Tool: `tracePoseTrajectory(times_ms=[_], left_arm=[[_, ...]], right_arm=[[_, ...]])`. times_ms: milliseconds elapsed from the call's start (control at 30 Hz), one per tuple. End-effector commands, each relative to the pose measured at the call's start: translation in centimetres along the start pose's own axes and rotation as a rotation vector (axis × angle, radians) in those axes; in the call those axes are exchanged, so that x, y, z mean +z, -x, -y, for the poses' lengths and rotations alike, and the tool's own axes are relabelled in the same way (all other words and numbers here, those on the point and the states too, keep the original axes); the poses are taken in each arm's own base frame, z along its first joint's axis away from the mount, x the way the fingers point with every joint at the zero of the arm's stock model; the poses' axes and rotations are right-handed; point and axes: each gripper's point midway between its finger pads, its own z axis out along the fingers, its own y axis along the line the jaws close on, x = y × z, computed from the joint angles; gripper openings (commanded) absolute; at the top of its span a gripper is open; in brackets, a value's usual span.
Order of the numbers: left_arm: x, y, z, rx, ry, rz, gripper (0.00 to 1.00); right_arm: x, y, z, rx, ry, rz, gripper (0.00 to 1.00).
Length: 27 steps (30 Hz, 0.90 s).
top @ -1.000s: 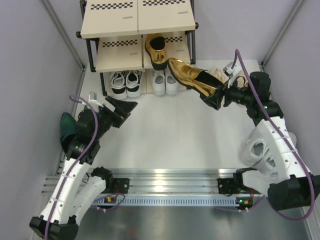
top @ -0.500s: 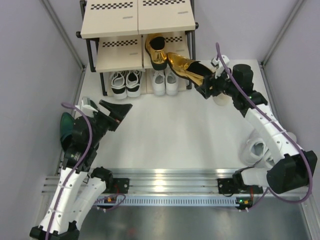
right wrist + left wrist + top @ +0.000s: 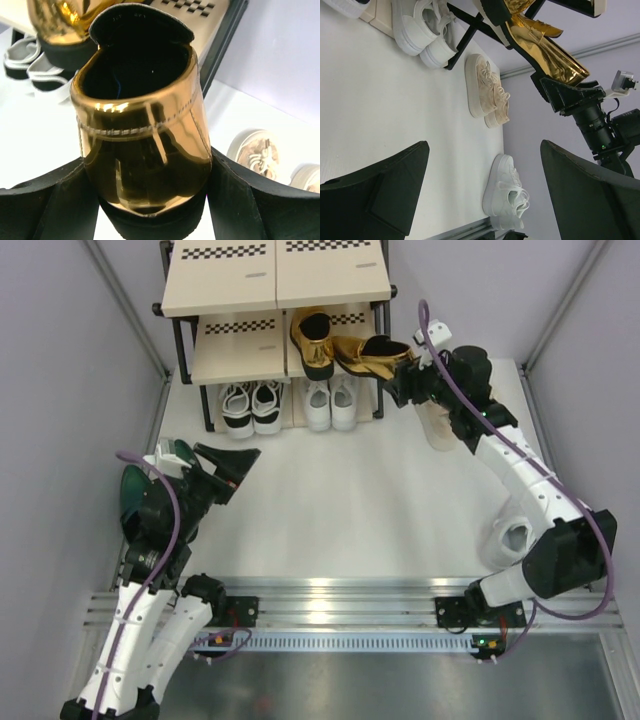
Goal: Place and organize the shoes onto the shoe shelf
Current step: Place the shoe at the shoe shelf.
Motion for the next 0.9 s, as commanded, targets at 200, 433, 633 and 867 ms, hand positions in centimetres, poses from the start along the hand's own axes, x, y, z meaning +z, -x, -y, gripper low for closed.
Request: tracePoseTrajectory(times_ms=[200,433,633,867], left_arm=[[0.2,0.5,0.1,-0.001,-0.004,0.025,0.98],[0.4,0.6,0.2,0.000,-0.004,0.025,0.98],[0.1,0.4,-0.2,-0.009,-0.004,0.031,0.98],[0.1,0.5,-0.3,-0.006,0.001,0.032,0.98]], right_arm=[[1.4,7.9,1.3,-0.007,-0.176,0.262,0.00],[3.4,6.7,0.8,0.125,-0.383,0.238,0.00],[4.6,6.9,0.4,0.164,-0.425,0.267,0.00],[7.8,7.0,-0.1,0.222,-0.406,0.242,0.00]])
